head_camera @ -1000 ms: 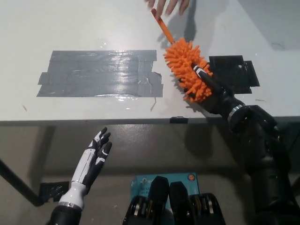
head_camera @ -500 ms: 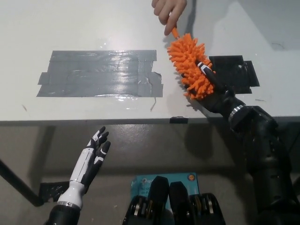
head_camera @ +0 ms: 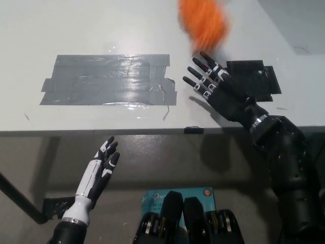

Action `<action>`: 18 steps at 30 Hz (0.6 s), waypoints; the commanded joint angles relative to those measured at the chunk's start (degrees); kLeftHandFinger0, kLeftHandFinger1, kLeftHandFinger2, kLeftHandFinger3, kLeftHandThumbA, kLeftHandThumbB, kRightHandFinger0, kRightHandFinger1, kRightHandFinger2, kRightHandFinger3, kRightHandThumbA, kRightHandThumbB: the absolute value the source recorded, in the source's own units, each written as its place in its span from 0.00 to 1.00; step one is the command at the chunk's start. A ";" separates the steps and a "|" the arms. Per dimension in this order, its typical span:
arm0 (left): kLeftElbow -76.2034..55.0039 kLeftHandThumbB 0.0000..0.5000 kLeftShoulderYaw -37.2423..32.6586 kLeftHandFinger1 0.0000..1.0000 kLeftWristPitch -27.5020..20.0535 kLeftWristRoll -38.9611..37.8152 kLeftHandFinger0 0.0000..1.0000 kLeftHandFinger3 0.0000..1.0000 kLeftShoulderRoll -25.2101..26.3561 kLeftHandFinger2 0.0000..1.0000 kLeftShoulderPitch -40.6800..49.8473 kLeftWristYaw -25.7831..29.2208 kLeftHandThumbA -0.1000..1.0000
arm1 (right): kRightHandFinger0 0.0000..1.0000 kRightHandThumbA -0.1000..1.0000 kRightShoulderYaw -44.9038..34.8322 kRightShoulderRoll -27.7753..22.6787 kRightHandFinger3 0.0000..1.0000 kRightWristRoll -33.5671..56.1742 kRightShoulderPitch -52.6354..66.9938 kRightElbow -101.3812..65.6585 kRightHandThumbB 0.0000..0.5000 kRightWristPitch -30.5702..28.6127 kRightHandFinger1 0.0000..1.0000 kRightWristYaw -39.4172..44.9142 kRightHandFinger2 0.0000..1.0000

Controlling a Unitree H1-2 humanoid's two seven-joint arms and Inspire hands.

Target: An orange duster is kept infront of the robot in the middle of the table and the robot extends its right arm to grab the duster, picks it up and hands it to a person

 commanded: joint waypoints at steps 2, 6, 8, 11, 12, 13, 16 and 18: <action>-1.58 0.18 0.08 1.00 -0.15 -0.32 0.91 1.00 0.71 1.00 -1.38 -0.65 0.91 | 1.00 0.65 2.31 -1.81 1.00 -0.94 1.83 -9.47 1.00 -1.22 1.00 3.80 1.00; -1.21 0.20 0.15 1.00 -0.19 -0.49 0.91 1.00 0.90 1.00 -1.80 -0.81 0.91 | 1.00 0.78 5.23 -2.55 1.00 -9.88 6.82 -20.49 0.91 -9.59 1.00 -1.15 1.00; -1.05 0.21 0.28 1.00 -0.18 -0.78 0.91 1.00 0.96 1.00 -1.76 -0.90 0.90 | 1.00 0.80 5.55 -2.73 1.00 -11.54 9.92 -26.63 0.96 -10.91 1.00 -2.41 1.00; -1.36 0.19 0.28 1.00 0.16 -0.72 0.91 1.00 1.01 1.00 -1.15 -0.92 0.90 | 1.00 0.84 6.06 -3.74 1.00 -13.15 15.11 -35.70 0.96 -11.55 1.00 -2.69 1.00; -1.51 0.19 0.23 1.00 0.26 -0.57 0.92 1.00 1.00 1.00 -0.81 -0.85 0.90 | 1.00 0.87 6.23 -3.97 1.00 -14.20 17.49 -38.95 0.93 -11.88 1.00 -3.05 1.00; -1.53 0.19 0.21 1.00 0.28 -0.56 0.92 1.00 0.96 1.00 -0.61 -0.83 0.90 | 1.00 0.87 6.40 -4.16 1.00 -15.09 19.10 -40.96 0.93 -12.36 1.00 -3.27 1.00; -1.73 0.17 0.18 1.00 0.21 -0.75 0.92 1.00 0.76 1.00 0.27 -0.85 0.89 | 1.00 0.89 7.65 -5.01 1.00 -20.76 24.97 -44.97 0.86 -17.06 1.00 -3.73 1.00; -1.38 0.17 0.14 1.00 -0.22 -0.63 0.92 1.00 0.59 1.00 0.71 -0.62 0.89 | 1.00 0.89 8.52 -5.70 1.00 -24.53 27.92 -44.32 0.84 -21.31 1.00 -4.06 1.00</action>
